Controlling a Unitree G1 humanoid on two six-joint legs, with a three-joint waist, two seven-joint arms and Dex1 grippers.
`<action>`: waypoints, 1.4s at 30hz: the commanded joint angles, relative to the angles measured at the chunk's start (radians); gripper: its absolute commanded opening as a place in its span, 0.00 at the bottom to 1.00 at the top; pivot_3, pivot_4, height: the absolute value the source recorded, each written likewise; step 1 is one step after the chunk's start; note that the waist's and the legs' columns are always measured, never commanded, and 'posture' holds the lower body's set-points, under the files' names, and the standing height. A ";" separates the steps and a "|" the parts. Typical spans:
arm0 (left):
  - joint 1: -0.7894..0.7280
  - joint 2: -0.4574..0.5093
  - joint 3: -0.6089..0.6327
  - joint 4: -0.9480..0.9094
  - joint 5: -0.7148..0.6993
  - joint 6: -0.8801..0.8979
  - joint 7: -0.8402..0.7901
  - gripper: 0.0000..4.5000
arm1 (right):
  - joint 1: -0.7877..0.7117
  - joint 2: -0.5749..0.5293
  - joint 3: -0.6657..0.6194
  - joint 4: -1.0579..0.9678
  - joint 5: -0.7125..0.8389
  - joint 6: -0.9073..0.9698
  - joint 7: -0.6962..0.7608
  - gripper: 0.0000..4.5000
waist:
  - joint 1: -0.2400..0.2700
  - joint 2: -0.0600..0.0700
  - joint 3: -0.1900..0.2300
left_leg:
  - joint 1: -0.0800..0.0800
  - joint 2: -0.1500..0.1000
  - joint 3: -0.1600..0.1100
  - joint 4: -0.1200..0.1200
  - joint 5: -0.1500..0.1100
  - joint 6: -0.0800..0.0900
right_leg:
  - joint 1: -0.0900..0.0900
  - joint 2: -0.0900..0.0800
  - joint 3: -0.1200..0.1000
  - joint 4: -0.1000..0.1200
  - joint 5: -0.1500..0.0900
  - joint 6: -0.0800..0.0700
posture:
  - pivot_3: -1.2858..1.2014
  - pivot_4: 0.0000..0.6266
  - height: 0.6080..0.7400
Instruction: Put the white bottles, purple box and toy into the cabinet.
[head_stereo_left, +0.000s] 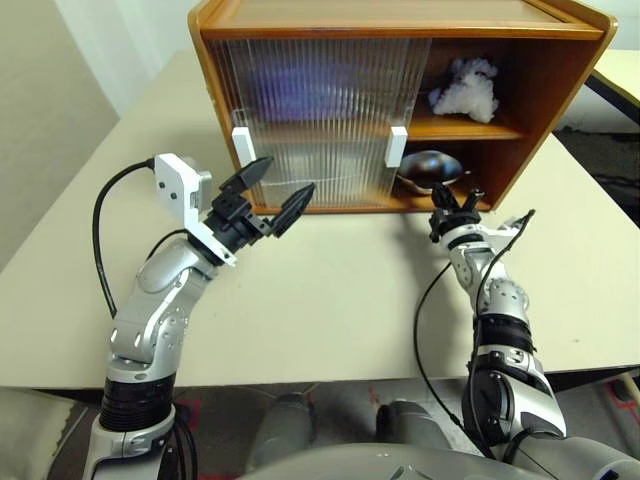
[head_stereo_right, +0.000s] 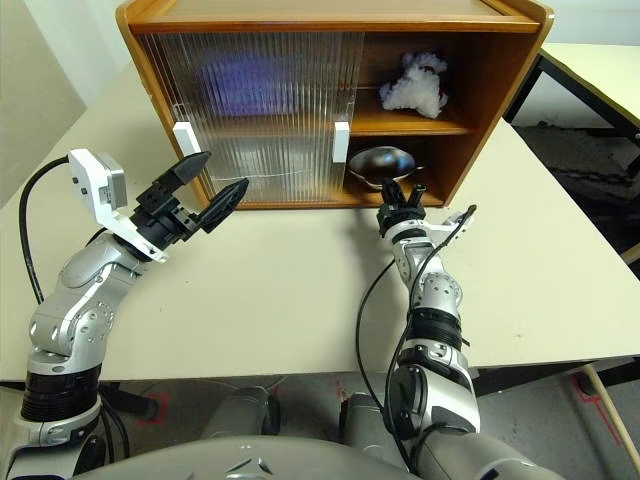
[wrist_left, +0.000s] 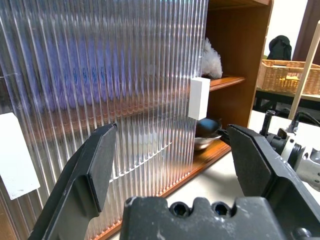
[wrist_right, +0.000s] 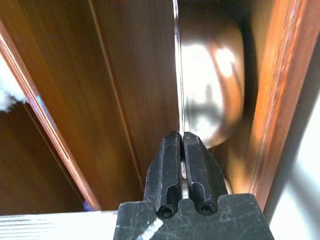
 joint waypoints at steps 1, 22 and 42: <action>0.006 -0.002 -0.004 -0.012 -0.007 0.007 0.005 1.00 | -0.011 -0.006 -0.021 0.021 -0.022 -0.011 0.004 0.00 | 0.000 0.000 0.000 | 0.000 0.000 0.000 0.000 0.000 0.000 | 0.000 0.000 0.000 0.000 0.000 0.000 | 0.61 0.00 1.00; -0.030 -0.027 -0.028 0.036 0.002 -0.010 -0.011 1.00 | 0.033 -0.002 -0.043 -0.035 -0.072 0.019 -0.023 0.99 | -0.005 0.002 -0.001 | 0.000 0.000 0.000 0.000 0.000 0.000 | 0.000 0.000 0.000 0.000 0.000 0.000 | 0.59 0.00 1.00; -0.042 -0.059 -0.055 0.088 0.015 -0.055 -0.034 1.00 | 0.262 -0.306 0.462 -0.367 -0.682 -0.086 0.407 0.99 | -0.031 0.002 -0.003 | 0.000 -0.001 0.001 0.002 0.000 0.000 | 0.000 0.001 0.002 0.000 -0.001 0.001 | 0.57 0.00 1.00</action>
